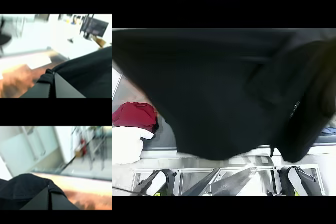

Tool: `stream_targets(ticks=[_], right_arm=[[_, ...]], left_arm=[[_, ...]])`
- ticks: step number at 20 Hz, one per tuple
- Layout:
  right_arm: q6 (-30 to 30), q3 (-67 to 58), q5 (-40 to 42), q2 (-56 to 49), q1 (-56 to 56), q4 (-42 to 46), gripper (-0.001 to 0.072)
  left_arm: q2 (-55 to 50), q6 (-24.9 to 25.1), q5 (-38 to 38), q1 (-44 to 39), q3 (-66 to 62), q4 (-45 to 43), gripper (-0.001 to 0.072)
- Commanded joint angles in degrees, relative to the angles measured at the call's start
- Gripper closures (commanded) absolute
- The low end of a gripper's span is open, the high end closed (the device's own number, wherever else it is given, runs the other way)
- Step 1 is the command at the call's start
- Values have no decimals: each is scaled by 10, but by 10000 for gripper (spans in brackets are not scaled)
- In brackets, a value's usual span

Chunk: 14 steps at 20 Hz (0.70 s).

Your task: Fold the shirts.

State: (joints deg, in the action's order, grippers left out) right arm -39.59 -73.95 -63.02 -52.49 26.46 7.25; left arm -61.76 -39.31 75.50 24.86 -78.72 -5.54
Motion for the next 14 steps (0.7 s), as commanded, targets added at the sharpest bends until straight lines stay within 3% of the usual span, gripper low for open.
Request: stream_targets(ticks=[1, 4, 6, 7, 8, 9, 10, 12, 14], right_arm=[[79, 7, 128, -183, -127, 14, 688], [82, 7, 240, -343, -157, -9, 687], [85, 6, 272, -426, -158, -87, 678], [97, 0, 268, -456, -153, -124, 641], [101, -8, 258, -473, -145, -136, 500], [101, -14, 244, -477, -135, -133, 389], [101, -19, 212, -473, -118, -123, 298], [92, -25, 129, -447, -71, -80, 297], [33, -25, 74, -412, -20, -25, 298]], left_arm=[[-150, 19, -129, -126, 19, -125, 685], [-330, 17, -144, -171, -72, -143, 692], [-433, 1, -140, -183, -151, -143, 678], [-471, -24, -135, -182, -191, -145, 449], [-496, -44, -127, -176, -226, -145, 396], [-512, -58, -111, -165, -259, -152, 396], [-518, -91, -89, -151, -288, -178, 386], [-513, -193, -28, -117, -336, -274, 375], [-505, -300, 73, -84, -377, -372, 375]])
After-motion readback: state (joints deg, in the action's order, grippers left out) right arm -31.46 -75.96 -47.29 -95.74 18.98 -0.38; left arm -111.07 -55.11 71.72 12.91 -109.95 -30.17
